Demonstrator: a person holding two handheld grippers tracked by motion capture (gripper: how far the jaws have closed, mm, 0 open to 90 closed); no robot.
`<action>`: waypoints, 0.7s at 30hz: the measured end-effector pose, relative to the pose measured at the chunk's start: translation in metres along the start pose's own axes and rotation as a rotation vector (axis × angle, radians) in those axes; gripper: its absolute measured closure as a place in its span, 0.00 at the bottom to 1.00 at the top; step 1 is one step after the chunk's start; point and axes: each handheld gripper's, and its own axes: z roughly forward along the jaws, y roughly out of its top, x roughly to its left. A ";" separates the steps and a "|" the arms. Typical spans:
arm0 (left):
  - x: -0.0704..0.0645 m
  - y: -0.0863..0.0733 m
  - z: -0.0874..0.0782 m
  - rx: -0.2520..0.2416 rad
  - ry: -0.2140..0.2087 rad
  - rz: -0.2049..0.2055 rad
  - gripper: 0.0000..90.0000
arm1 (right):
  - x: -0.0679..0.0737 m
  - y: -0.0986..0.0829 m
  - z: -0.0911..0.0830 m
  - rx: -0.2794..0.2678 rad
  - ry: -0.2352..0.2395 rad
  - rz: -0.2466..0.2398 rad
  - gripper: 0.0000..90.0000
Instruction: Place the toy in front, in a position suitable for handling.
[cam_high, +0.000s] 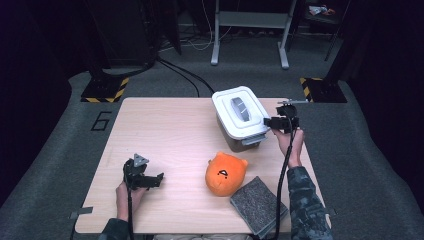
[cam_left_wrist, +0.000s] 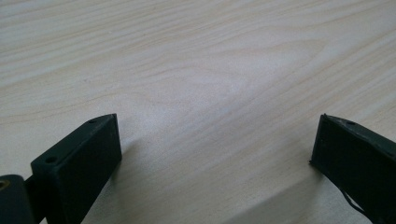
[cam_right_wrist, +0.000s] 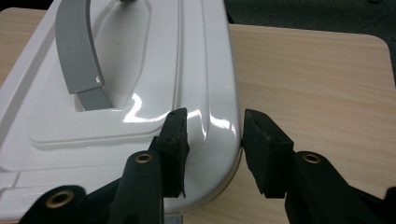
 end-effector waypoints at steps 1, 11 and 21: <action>0.000 0.000 0.000 0.001 0.001 0.000 0.01 | 0.002 0.000 0.001 0.000 -0.001 0.008 0.67; 0.000 0.000 0.000 0.000 -0.001 0.000 0.01 | 0.014 0.006 0.007 0.022 0.022 -0.021 0.66; 0.000 0.000 0.000 -0.001 0.000 0.000 0.01 | 0.021 0.006 0.008 0.039 0.050 -0.035 0.66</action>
